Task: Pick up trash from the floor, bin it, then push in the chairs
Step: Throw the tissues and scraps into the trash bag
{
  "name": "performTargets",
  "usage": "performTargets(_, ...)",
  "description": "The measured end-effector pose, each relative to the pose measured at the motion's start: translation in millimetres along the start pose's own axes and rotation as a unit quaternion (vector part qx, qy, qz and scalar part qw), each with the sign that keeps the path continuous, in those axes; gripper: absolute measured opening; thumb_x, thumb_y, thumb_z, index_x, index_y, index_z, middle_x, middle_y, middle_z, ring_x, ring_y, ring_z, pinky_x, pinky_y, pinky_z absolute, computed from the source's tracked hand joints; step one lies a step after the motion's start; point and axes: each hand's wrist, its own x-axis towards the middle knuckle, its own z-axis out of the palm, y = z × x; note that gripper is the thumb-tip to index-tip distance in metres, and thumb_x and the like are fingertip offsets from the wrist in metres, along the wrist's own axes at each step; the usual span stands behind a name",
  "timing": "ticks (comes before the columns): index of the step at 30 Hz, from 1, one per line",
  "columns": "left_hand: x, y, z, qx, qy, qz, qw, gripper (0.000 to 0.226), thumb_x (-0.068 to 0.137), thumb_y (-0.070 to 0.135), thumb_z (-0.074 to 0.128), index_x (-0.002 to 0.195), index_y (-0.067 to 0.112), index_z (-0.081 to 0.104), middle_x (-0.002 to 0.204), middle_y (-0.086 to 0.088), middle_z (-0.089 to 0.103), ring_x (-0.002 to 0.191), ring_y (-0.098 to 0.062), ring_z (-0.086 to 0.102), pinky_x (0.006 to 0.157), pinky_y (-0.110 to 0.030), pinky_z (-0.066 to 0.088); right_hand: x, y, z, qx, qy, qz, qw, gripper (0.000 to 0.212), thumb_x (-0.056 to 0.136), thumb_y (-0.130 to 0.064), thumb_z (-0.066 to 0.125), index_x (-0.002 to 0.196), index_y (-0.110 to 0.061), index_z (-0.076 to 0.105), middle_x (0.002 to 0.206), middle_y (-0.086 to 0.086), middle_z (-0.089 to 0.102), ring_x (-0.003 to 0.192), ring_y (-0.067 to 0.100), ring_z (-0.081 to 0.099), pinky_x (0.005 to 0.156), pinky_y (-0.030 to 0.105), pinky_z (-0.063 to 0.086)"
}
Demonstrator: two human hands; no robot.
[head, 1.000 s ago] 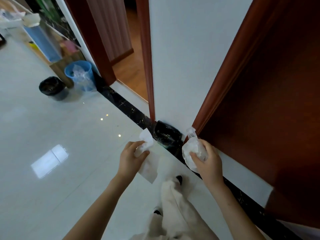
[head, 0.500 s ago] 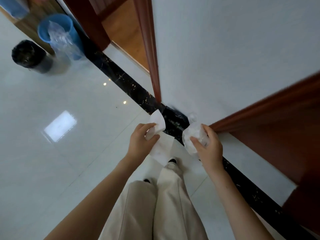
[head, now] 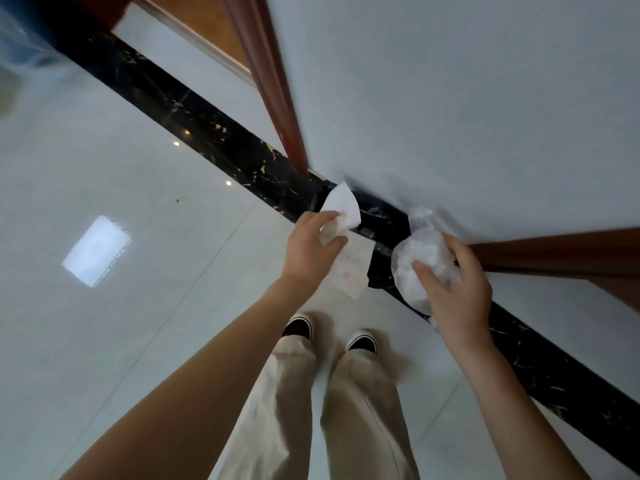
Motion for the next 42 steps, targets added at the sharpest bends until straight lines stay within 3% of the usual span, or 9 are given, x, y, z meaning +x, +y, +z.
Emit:
performTargets(3,29.8,-34.5,31.7,0.001,-0.011,0.025,1.0,0.039,0.082,0.012,0.073,0.119,0.019,0.063,0.109,0.003,0.054,0.095,-0.008,0.05,0.079,0.0,0.033,16.2,32.6,25.0,0.009,0.014,-0.007,1.0,0.052,0.082,-0.019,0.077,0.129,-0.018,0.057,0.124,-0.01,0.057,0.11,-0.007,0.049,0.091,0.001,0.033)
performTargets(8,60.4,-80.6,72.0,0.047,-0.04,0.076,0.995,0.045,0.081,0.017,0.073,0.124,0.021,0.06,0.112,0.004,0.054,0.098,-0.011,0.051,0.086,-0.015,0.041,30.5,76.0,50.6,0.011,0.013,-0.02,1.0,0.052,0.082,-0.019,0.077,0.129,-0.021,0.057,0.126,-0.006,0.06,0.116,0.005,0.055,0.097,0.019,0.043)
performTargets(11,62.2,-96.7,84.4,0.083,-0.096,0.083,0.988,0.051,0.081,0.023,0.075,0.129,0.02,0.057,0.118,0.001,0.055,0.102,-0.016,0.055,0.088,-0.029,0.047,33.1,91.5,55.0,0.001,0.005,-0.019,1.0,0.054,0.082,-0.02,0.077,0.131,-0.023,0.055,0.126,-0.008,0.058,0.115,0.003,0.053,0.094,0.014,0.041)
performTargets(15,58.5,-100.3,80.7,0.126,-0.128,0.106,0.978,0.057,0.082,0.027,0.074,0.134,0.017,0.053,0.123,-0.001,0.056,0.109,-0.019,0.053,0.09,-0.029,0.046,32.6,96.4,54.1,-0.008,0.004,-0.009,1.0,0.054,0.082,-0.02,0.076,0.132,-0.021,0.055,0.125,-0.007,0.057,0.112,-0.001,0.051,0.09,0.003,0.036)
performTargets(24,52.9,-98.7,46.0,0.187,-0.064,0.156,0.968,0.057,0.082,0.026,0.073,0.134,0.014,0.053,0.131,-0.003,0.055,0.121,-0.021,0.048,0.101,-0.025,0.036,34.9,75.8,63.5,-0.03,-0.011,-0.047,0.998,0.053,0.083,-0.017,0.076,0.132,-0.015,0.055,0.126,-0.002,0.056,0.112,-0.005,0.047,0.091,0.001,0.032)
performTargets(29,58.3,-111.9,36.7,0.225,-0.031,0.177,0.958,0.059,0.083,0.025,0.073,0.136,0.011,0.051,0.135,-0.006,0.053,0.126,-0.024,0.045,0.106,-0.033,0.038,47.0,76.0,85.8,-0.067,-0.049,-0.101,0.991,0.052,0.084,-0.016,0.074,0.132,-0.013,0.054,0.122,0.003,0.056,0.112,0.006,0.049,0.094,0.004,0.031)
performTargets(32,61.0,-124.6,38.9,0.247,-0.031,0.196,0.948,0.059,0.083,0.025,0.073,0.135,0.009,0.051,0.137,-0.009,0.052,0.127,-0.026,0.045,0.106,-0.037,0.039,56.8,87.5,100.7,-0.098,-0.09,-0.118,0.984,0.054,0.085,-0.019,0.074,0.134,-0.013,0.052,0.124,0.007,0.055,0.115,0.019,0.051,0.097,0.017,0.037)
performTargets(34,62.1,-133.4,41.1,0.252,-0.022,0.191,0.949,0.061,0.082,0.022,0.073,0.137,0.009,0.049,0.139,-0.009,0.049,0.129,-0.025,0.042,0.108,-0.035,0.037,59.3,96.5,110.2,-0.114,-0.111,-0.125,0.979,0.055,0.085,-0.019,0.073,0.135,-0.014,0.051,0.126,0.006,0.054,0.116,0.023,0.051,0.097,0.026,0.041)
performTargets(42,63.1,-153.3,48.8,0.166,0.0,0.113,0.98,0.064,0.086,0.021,0.071,0.141,0.006,0.043,0.141,-0.009,0.047,0.129,-0.022,0.045,0.104,-0.008,0.026,69.3,122.1,138.8,-0.135,-0.137,-0.13,0.973,0.05,0.086,-0.02,0.072,0.133,-0.014,0.053,0.125,0.008,0.055,0.116,0.026,0.052,0.1,0.035,0.044)
